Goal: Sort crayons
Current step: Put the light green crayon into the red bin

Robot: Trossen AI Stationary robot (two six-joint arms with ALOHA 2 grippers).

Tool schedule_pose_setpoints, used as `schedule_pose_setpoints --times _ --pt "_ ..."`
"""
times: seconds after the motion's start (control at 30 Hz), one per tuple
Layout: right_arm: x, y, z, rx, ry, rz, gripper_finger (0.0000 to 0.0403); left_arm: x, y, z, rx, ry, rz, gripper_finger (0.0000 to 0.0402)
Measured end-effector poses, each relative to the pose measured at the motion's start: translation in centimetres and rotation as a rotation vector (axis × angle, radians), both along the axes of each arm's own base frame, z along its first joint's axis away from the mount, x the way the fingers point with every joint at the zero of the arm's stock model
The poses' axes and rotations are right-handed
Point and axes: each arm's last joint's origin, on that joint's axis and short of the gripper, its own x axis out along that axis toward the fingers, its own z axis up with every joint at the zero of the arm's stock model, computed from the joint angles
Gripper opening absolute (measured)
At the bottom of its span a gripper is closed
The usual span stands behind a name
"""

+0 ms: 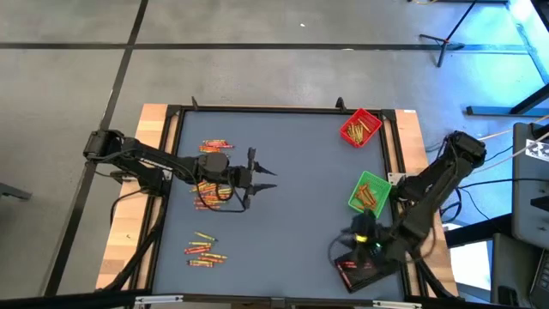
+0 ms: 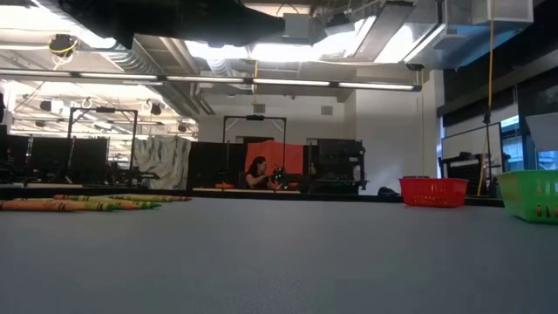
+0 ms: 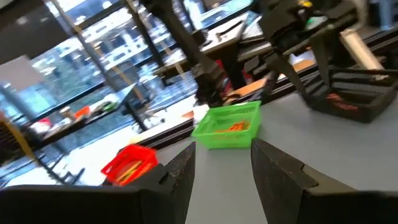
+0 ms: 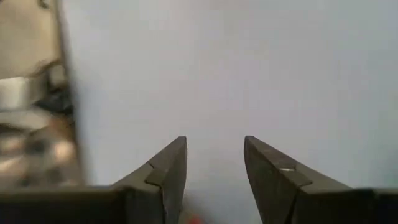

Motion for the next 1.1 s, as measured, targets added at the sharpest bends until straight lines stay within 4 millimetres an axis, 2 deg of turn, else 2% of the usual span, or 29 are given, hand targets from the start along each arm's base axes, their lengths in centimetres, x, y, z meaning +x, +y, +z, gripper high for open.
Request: schedule_pose_setpoints --times 0.1,0.27,0.4,0.6,0.77,0.93,1.1 --pt "1.8 -1.8 0.0 -0.157 -0.025 -0.019 0.0157 -0.1 0.2 -0.5 -0.016 0.05 0.07 0.0139" --pt "4.2 -4.9 0.1 -0.349 -0.008 -0.06 0.0157 -0.7 0.8 -2.6 -0.026 0.265 0.278 0.0139" --pt "5.6 -7.1 0.4 -0.506 -0.001 -0.108 0.0157 -1.5 2.2 -3.5 0.025 0.429 0.465 0.0139" --pt "7.5 -10.0 1.0 -0.648 -0.021 -0.215 0.0156 -2.1 6.7 -1.7 0.011 0.633 0.661 0.0139" --pt "8.8 -11.5 1.4 -0.697 -0.034 -0.236 0.0156 -3.6 11.3 -0.1 -0.064 0.778 0.773 0.0139" --pt "10.3 -12.1 1.0 -0.763 -0.035 -0.219 0.0156 -5.3 15.9 0.8 -0.191 0.858 0.873 0.0139" --pt "11.7 -11.7 -0.1 -0.917 0.032 -0.077 0.0156 -6.0 19.3 1.0 -0.143 1.023 0.877 0.0139"
